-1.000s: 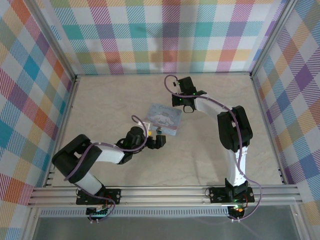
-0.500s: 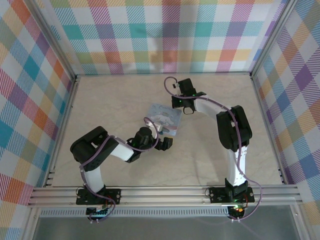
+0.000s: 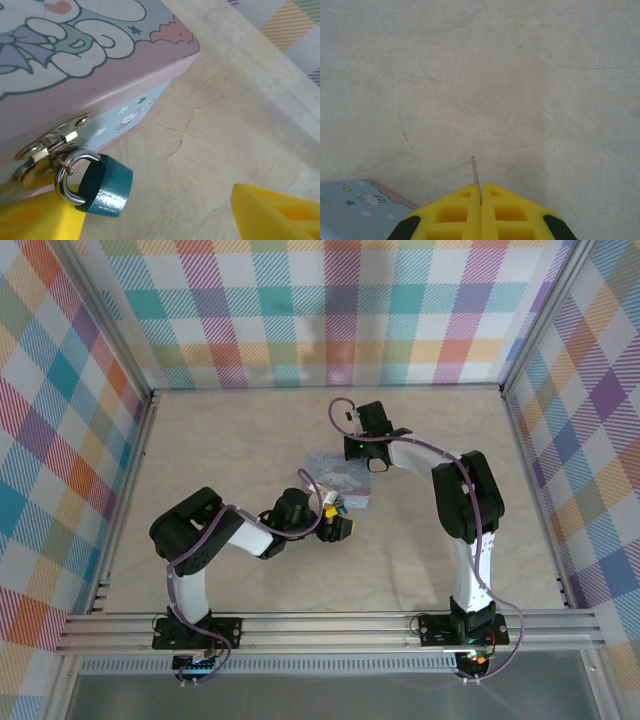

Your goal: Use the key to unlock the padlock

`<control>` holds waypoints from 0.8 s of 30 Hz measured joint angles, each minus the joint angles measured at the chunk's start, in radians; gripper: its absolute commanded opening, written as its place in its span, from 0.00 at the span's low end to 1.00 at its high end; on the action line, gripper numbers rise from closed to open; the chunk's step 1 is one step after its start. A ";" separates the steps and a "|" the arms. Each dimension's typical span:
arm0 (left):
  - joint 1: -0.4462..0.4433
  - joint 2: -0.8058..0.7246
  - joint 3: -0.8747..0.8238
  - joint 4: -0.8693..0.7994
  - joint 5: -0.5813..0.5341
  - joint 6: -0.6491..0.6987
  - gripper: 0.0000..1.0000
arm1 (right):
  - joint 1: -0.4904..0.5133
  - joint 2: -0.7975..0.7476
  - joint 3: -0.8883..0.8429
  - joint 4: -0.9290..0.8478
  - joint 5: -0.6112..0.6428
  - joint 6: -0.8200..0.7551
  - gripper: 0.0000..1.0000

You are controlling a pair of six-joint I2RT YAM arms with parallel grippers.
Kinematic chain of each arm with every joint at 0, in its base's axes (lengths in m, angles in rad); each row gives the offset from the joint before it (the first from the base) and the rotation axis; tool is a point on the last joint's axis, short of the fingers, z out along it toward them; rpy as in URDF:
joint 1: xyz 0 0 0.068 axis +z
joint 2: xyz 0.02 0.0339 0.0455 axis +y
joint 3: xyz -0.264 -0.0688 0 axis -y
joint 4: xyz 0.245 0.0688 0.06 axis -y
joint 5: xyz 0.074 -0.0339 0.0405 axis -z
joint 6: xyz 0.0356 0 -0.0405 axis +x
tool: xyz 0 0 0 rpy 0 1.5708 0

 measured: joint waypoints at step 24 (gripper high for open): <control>0.043 0.112 0.072 0.126 0.125 -0.247 0.67 | -0.001 -0.001 -0.025 0.072 0.008 0.011 0.00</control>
